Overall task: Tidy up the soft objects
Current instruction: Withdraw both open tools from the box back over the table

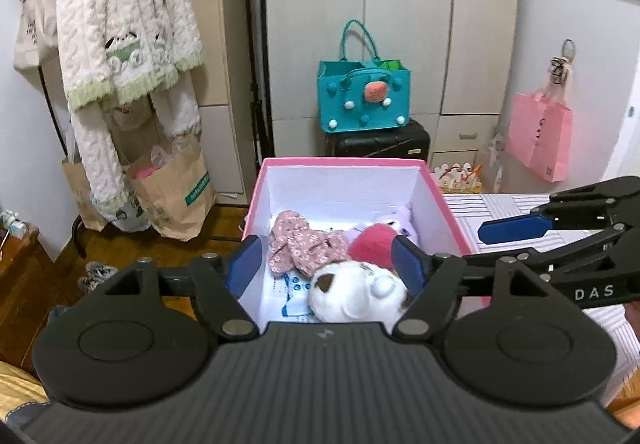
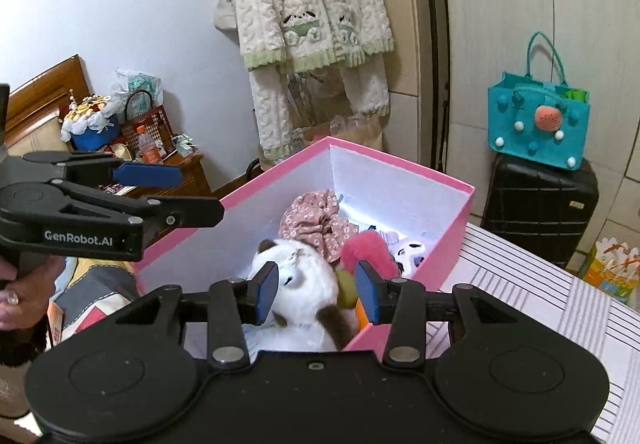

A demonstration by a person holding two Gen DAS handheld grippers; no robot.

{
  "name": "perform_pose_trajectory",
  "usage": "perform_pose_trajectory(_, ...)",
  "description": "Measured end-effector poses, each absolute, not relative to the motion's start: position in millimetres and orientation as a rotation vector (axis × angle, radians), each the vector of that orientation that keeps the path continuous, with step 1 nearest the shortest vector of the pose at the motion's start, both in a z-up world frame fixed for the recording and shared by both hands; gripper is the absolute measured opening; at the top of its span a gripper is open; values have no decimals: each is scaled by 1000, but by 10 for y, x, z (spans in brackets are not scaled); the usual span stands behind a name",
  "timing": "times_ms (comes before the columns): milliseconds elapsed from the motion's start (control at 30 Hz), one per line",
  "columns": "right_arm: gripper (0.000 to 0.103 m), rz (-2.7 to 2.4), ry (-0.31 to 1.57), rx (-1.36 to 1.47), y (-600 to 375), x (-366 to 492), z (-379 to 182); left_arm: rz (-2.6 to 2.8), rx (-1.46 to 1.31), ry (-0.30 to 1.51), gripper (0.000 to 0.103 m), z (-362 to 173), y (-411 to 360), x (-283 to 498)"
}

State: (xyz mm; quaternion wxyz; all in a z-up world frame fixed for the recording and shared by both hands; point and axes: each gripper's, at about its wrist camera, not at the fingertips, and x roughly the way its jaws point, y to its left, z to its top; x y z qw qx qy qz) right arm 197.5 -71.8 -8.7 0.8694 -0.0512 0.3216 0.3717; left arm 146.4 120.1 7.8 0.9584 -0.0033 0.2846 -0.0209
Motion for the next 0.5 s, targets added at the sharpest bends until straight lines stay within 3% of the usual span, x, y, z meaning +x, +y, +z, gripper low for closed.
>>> perform_pose_trajectory(233,51,773,625,-114,-931,1554,88,-72,8,534,73,221,1071,1077)
perform_pose_trajectory(500,73,707,593,-112,-1203,1158,239,-121,12,506,82,374,916,710)
